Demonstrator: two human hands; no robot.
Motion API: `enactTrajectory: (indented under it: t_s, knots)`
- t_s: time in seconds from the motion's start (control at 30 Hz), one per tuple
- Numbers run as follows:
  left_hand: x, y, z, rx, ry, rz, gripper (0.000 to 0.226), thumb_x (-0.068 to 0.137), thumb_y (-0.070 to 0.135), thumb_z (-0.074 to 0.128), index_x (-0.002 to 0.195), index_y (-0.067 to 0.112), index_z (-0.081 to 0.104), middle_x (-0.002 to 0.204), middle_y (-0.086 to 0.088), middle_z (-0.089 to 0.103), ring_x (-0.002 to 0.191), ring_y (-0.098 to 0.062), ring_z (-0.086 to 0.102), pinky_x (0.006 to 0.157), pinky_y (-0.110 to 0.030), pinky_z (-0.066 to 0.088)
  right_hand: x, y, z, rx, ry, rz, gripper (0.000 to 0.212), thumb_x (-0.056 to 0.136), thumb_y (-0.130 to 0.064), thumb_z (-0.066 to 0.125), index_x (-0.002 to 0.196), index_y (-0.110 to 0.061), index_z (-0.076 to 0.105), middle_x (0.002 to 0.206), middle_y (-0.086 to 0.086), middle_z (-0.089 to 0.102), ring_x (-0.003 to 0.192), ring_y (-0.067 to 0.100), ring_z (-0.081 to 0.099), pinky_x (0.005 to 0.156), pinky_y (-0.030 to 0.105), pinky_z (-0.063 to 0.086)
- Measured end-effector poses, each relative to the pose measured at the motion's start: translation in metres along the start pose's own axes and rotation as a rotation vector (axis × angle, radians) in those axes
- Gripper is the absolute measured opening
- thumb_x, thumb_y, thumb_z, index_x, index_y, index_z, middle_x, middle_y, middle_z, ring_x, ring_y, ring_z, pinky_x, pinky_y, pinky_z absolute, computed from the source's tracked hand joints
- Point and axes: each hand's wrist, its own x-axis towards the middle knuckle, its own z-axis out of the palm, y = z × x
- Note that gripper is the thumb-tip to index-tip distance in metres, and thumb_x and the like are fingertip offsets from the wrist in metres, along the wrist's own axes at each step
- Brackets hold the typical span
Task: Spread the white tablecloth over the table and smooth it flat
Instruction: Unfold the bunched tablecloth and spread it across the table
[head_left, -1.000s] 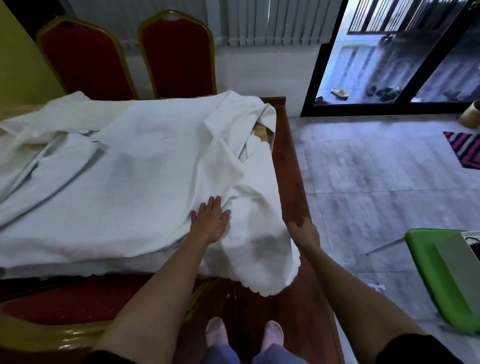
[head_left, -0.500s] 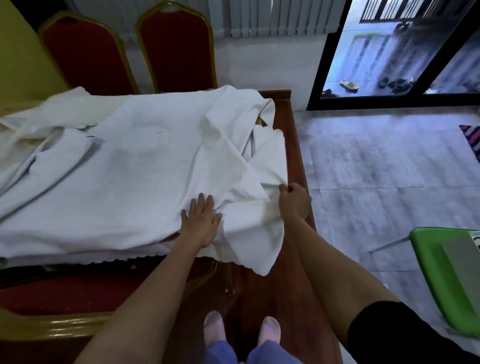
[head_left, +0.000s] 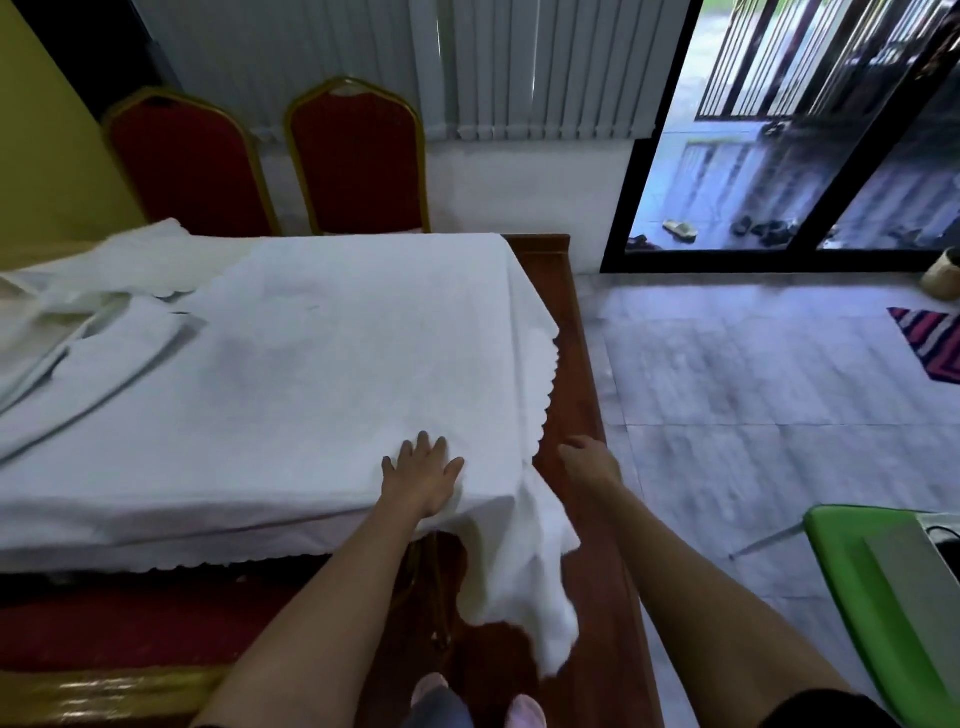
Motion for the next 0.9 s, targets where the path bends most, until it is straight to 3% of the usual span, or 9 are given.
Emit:
enactTrajectory:
  t_s: [0.1, 0.2, 0.27, 0.37, 0.5, 0.7, 0.9]
  knots:
    - [0.001, -0.004, 0.001, -0.006, -0.02, -0.016, 0.054, 0.099, 0.047, 0.02, 0.149, 0.028, 0.011, 0.161, -0.006, -0.005, 0.146, -0.034, 0.0, 0.114, -0.058, 0.013, 0.002, -0.036, 0.021, 0.057, -0.059, -0.098, 0.041, 0.098, -0.024, 0.046, 0.135, -0.008, 0.052, 0.137, 0.01, 0.056, 0.125, 0.028, 0.052, 0.103, 0.034, 0.04]
    - [0.003, -0.009, 0.001, -0.035, -0.052, 0.006, 0.056, 0.099, 0.047, 0.023, 0.15, 0.031, 0.007, 0.161, -0.004, -0.009, 0.147, -0.034, -0.005, 0.115, -0.056, 0.014, 0.0, -0.048, 0.048, 0.099, -0.201, -0.077, 0.058, 0.098, -0.038, 0.045, 0.146, -0.008, 0.035, 0.149, 0.014, 0.041, 0.133, 0.03, 0.043, 0.111, 0.04, 0.035]
    - [0.004, -0.015, -0.001, -0.038, -0.048, 0.038, 0.057, 0.099, 0.047, 0.025, 0.15, 0.03, 0.008, 0.161, -0.003, -0.007, 0.148, -0.032, -0.003, 0.116, -0.052, 0.016, 0.001, -0.049, 0.066, -0.124, -0.144, -0.094, 0.067, 0.099, -0.036, 0.045, 0.154, -0.016, 0.011, 0.159, 0.015, 0.017, 0.143, 0.035, 0.027, 0.113, 0.045, 0.027]
    - [0.0, -0.026, -0.003, -0.005, -0.03, 0.043, 0.059, 0.099, 0.044, 0.026, 0.151, 0.027, 0.004, 0.161, 0.0, -0.007, 0.148, -0.025, -0.002, 0.117, -0.048, 0.015, -0.003, -0.052, 0.087, -0.643, -0.003, -0.372, 0.063, 0.103, -0.031, 0.031, 0.154, -0.017, -0.005, 0.162, 0.006, -0.01, 0.149, 0.03, -0.002, 0.117, 0.054, 0.012]
    - [-0.018, -0.046, -0.002, 0.015, -0.014, 0.013, 0.059, 0.1, 0.04, 0.026, 0.151, 0.022, 0.004, 0.161, -0.001, -0.005, 0.148, -0.024, 0.0, 0.117, -0.05, 0.014, -0.012, -0.067, 0.11, -0.848, -0.083, -0.412, 0.06, 0.104, -0.033, 0.02, 0.152, -0.008, -0.006, 0.162, 0.007, -0.009, 0.149, 0.026, -0.006, 0.118, 0.052, 0.006]
    - [-0.034, -0.101, -0.019, -0.05, 0.035, -0.084, 0.059, 0.098, 0.038, 0.028, 0.148, 0.009, 0.017, 0.158, -0.007, 0.013, 0.143, -0.024, 0.019, 0.112, -0.048, 0.022, -0.034, -0.106, 0.136, -0.923, -0.154, -0.5, 0.058, 0.104, -0.031, 0.02, 0.153, -0.009, -0.003, 0.163, 0.003, -0.006, 0.15, 0.023, -0.006, 0.118, 0.051, 0.007]
    - [-0.057, -0.194, -0.049, -0.038, 0.117, -0.146, 0.063, 0.1, 0.04, 0.027, 0.151, 0.01, 0.005, 0.161, -0.007, 0.001, 0.148, -0.025, 0.004, 0.118, -0.048, 0.008, -0.078, -0.173, 0.198, -0.889, -0.134, -0.581, 0.058, 0.103, -0.032, 0.02, 0.153, -0.011, 0.0, 0.163, 0.001, -0.005, 0.149, 0.021, -0.006, 0.118, 0.049, 0.009]
